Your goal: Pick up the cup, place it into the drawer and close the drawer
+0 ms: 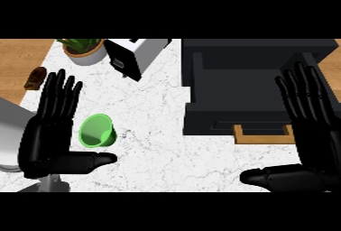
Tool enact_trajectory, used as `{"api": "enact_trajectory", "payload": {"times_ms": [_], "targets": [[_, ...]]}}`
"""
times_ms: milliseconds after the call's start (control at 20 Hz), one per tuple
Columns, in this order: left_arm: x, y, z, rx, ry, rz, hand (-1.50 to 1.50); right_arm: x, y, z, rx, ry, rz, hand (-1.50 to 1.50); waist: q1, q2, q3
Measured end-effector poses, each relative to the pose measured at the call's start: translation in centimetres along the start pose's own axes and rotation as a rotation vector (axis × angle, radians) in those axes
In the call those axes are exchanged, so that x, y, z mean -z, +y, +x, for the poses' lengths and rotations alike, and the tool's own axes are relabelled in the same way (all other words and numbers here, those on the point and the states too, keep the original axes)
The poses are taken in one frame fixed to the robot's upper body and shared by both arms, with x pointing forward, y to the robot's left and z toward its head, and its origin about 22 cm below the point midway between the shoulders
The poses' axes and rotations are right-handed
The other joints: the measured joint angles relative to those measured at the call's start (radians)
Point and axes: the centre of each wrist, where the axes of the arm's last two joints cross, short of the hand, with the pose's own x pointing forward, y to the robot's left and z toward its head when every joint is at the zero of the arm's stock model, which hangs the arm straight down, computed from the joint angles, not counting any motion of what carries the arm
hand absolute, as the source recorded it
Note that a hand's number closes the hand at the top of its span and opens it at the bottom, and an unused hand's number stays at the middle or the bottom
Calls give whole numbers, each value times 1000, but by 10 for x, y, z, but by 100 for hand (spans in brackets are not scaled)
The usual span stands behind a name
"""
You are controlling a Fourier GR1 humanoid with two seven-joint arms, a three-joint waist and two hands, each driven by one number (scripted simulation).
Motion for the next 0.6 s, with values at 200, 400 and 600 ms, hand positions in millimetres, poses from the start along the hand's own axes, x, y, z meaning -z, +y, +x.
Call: {"api": "enact_trajectory", "payload": {"times_ms": [200,400,600], "targets": [[-9,7,-4,7,31,20,-150,3,-8,2,-4,1,-3,-150,1,0,0],[-19,22,-15,23,69,42,-150,7,-7,-2,-8,2,-7,-150,2,0,0],[-18,26,-28,48,98,69,-150,-2,-13,3,-8,0,1,-150,-1,0,0]]}}
